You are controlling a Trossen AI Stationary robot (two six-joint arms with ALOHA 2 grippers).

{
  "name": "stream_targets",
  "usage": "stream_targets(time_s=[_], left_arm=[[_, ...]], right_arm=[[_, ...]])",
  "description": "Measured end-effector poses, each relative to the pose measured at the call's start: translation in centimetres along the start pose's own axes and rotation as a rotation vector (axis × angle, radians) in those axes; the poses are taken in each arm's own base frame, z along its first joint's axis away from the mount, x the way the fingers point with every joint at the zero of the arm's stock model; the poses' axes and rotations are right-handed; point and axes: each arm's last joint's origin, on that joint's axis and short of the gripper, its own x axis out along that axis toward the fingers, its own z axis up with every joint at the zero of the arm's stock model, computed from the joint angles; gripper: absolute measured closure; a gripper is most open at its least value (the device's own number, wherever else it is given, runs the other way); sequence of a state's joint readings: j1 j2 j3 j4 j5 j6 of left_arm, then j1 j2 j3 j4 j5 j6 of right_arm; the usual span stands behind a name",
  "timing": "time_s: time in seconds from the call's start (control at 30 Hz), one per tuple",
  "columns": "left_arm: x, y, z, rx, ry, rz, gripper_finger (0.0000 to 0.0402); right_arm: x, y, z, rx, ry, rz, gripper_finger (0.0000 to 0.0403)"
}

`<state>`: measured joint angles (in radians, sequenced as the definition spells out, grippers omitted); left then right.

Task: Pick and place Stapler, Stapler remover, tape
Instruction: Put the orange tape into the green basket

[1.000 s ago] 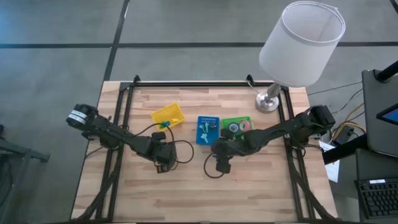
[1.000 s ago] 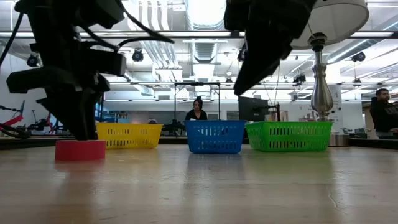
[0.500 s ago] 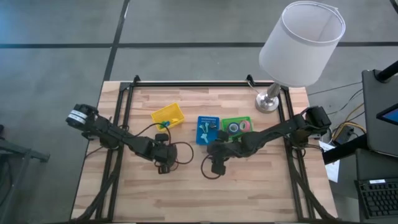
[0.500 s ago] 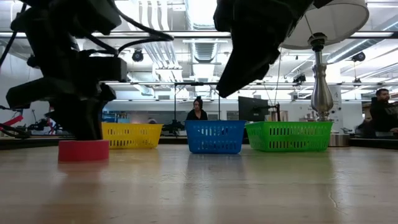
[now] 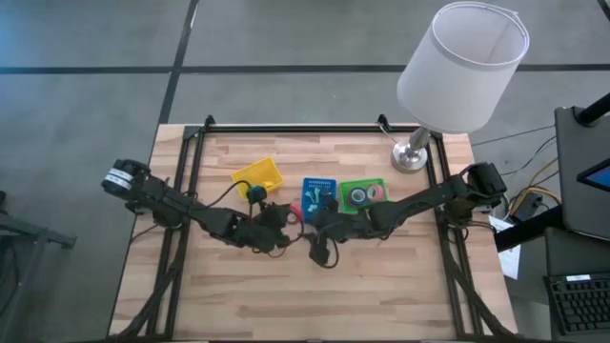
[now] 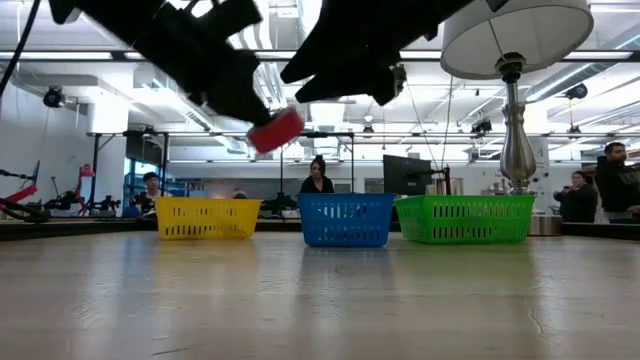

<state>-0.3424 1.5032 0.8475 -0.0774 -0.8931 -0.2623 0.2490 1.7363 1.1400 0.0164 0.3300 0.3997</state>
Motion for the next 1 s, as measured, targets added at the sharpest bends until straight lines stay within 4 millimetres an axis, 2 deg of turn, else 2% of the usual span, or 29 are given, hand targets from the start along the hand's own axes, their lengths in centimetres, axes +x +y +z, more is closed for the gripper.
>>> stream_targets(time_s=[0.13, 0.3, 0.53, 1.0], left_arm=[[-0.2, 0.1, 1.1, 0.021, -0.066, 0.083, 0.036], [-0.3, 0.4, 1.3, 0.021, -0.098, 0.202, 0.0351], [-0.5, 0.2, 1.3, 0.017, -0.107, 0.203, 0.0359], [-0.7, -0.1, 2.0, -0.062, -0.154, 0.178, 0.0353]], right_arm=[[0.0, -0.6, 0.6, 0.035, -0.092, -0.148, 0.0218], [0.3, -1.6, 1.0, 0.106, -0.105, -0.183, 0.0218], [0.4, -2.4, 1.3, 0.111, -0.144, -0.28, 0.0218], [0.6, -2.9, 1.7, 0.119, -0.152, -0.266, 0.0218]])
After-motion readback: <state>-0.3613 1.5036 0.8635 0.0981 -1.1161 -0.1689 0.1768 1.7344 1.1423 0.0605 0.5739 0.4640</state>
